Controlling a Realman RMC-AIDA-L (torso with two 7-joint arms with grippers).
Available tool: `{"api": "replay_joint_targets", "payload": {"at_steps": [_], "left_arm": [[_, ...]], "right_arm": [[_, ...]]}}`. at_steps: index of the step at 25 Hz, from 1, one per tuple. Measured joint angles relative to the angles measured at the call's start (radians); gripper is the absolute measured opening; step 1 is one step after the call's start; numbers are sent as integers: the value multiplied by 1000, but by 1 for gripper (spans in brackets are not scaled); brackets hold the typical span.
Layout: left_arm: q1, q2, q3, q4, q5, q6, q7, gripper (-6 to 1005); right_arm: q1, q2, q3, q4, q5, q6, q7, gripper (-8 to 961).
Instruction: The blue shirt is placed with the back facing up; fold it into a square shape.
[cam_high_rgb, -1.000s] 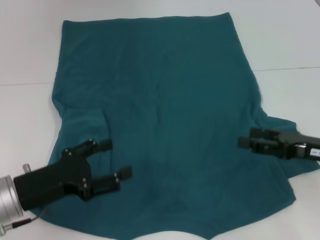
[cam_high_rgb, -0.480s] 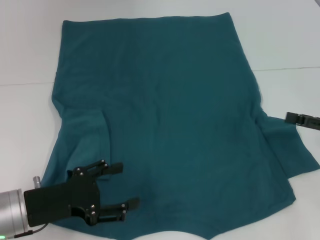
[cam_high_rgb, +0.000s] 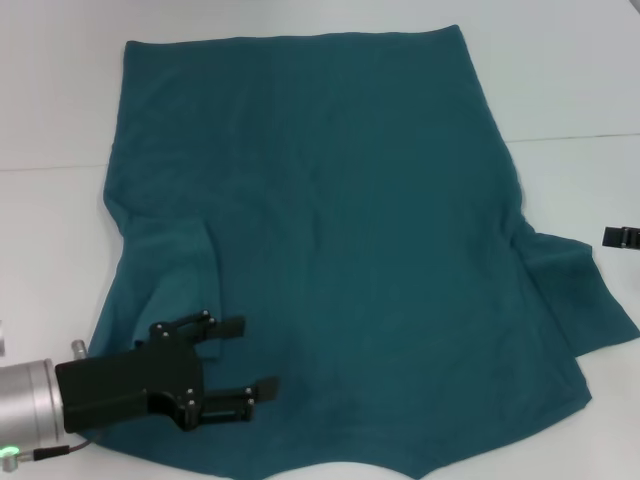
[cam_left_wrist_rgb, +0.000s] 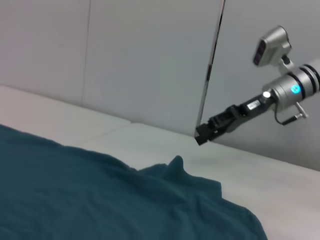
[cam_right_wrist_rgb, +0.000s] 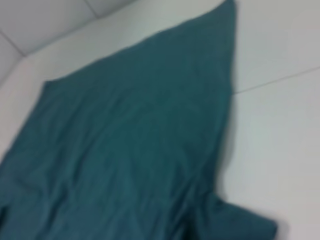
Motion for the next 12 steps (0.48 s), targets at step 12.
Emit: {"api": "replay_joint_targets", "payload": {"at_steps": [12], "left_arm": [[-19, 0, -3, -1, 25, -28, -40, 908]], "right_arm": [[101, 37, -43, 82, -131, 136, 20, 941]]}}
